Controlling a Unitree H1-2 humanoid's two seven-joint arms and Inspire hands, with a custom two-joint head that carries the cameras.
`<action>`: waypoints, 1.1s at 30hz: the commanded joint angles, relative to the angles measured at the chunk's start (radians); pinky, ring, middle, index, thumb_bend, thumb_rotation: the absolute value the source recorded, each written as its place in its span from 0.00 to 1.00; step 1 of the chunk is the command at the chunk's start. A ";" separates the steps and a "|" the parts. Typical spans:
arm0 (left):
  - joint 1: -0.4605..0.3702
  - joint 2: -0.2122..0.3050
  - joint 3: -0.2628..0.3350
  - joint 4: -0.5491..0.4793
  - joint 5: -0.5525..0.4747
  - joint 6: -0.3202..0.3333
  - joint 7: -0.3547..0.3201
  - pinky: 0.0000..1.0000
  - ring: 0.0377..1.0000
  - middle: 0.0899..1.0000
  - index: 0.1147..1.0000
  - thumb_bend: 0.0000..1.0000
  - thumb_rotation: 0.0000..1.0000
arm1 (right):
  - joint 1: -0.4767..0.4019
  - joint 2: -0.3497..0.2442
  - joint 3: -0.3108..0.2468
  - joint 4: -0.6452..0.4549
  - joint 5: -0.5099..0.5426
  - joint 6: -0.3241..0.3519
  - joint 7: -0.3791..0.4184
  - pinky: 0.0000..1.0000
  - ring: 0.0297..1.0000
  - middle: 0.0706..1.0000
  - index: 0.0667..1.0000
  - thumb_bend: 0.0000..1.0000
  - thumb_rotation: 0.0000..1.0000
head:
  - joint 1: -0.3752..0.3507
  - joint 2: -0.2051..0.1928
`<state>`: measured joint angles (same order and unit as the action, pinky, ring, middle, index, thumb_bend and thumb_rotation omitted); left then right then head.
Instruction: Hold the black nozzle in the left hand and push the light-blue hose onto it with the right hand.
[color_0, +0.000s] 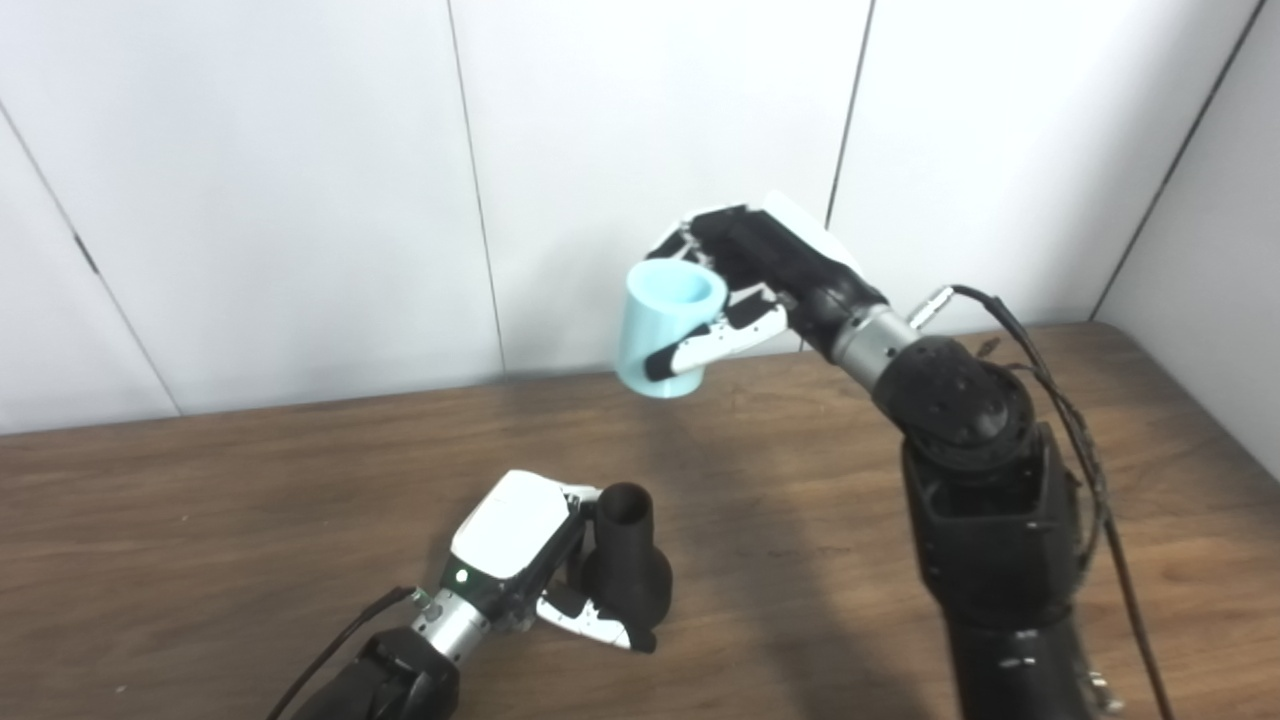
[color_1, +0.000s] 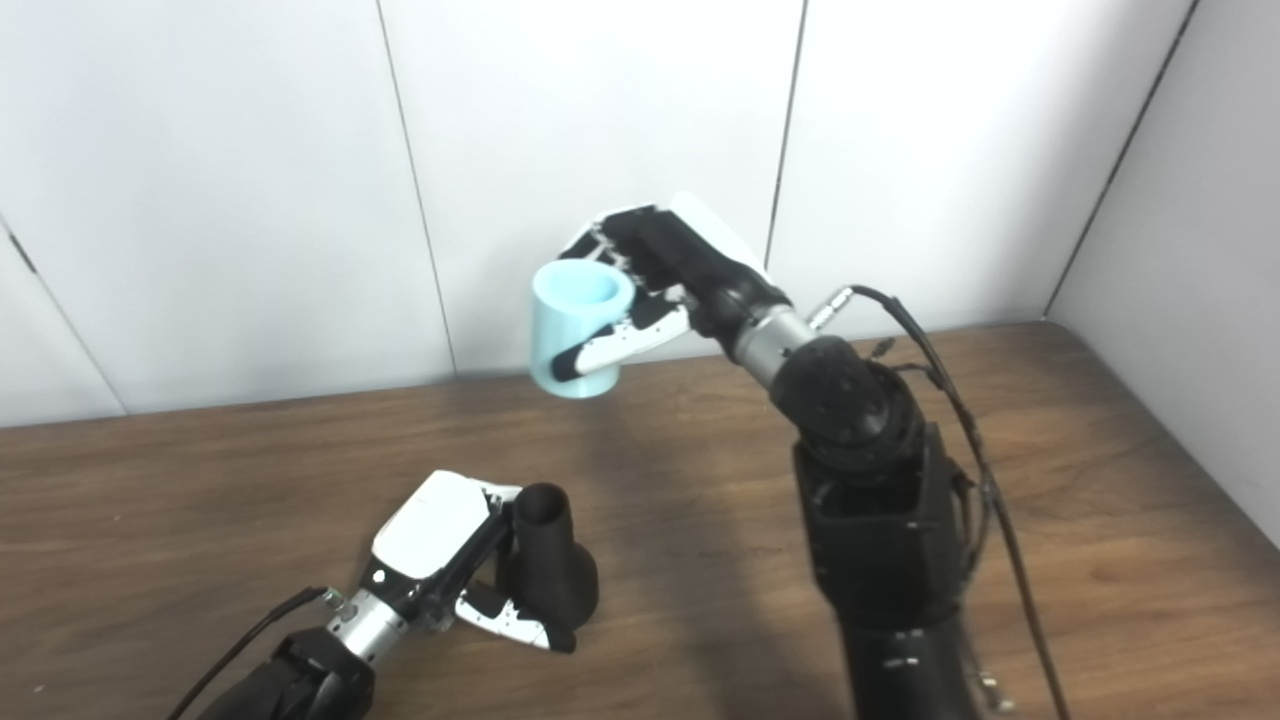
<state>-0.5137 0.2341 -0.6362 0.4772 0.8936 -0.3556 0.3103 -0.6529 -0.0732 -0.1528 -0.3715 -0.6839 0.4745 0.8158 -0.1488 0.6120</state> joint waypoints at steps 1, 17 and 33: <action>0.108 -0.006 -0.042 0.061 0.028 0.035 -0.053 0.24 0.30 0.36 0.42 0.52 0.00 | -0.067 0.030 -0.044 -0.044 -0.078 -0.005 0.092 0.20 0.26 0.36 0.46 0.53 0.00 | 0.014 0.010; 0.105 -0.030 -0.043 0.056 0.033 0.062 -0.058 0.22 0.29 0.42 0.41 0.53 0.00 | -0.027 0.055 -0.039 -0.070 -0.152 -0.005 0.279 0.35 0.40 0.43 0.44 0.53 0.00 | 0.060 0.053; 0.112 -0.025 -0.038 0.035 0.036 0.079 -0.065 0.21 0.27 0.42 0.41 0.53 0.00 | 0.061 -0.014 0.028 -0.033 -0.056 -0.005 0.196 0.33 0.38 0.41 0.45 0.53 0.00 | 0.067 0.073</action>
<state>-0.5057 0.2128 -0.6342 0.4652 0.8966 -0.3128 0.2982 -0.5594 -0.0781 -0.1277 -0.4008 -0.7675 0.4748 1.0435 -0.0813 0.6842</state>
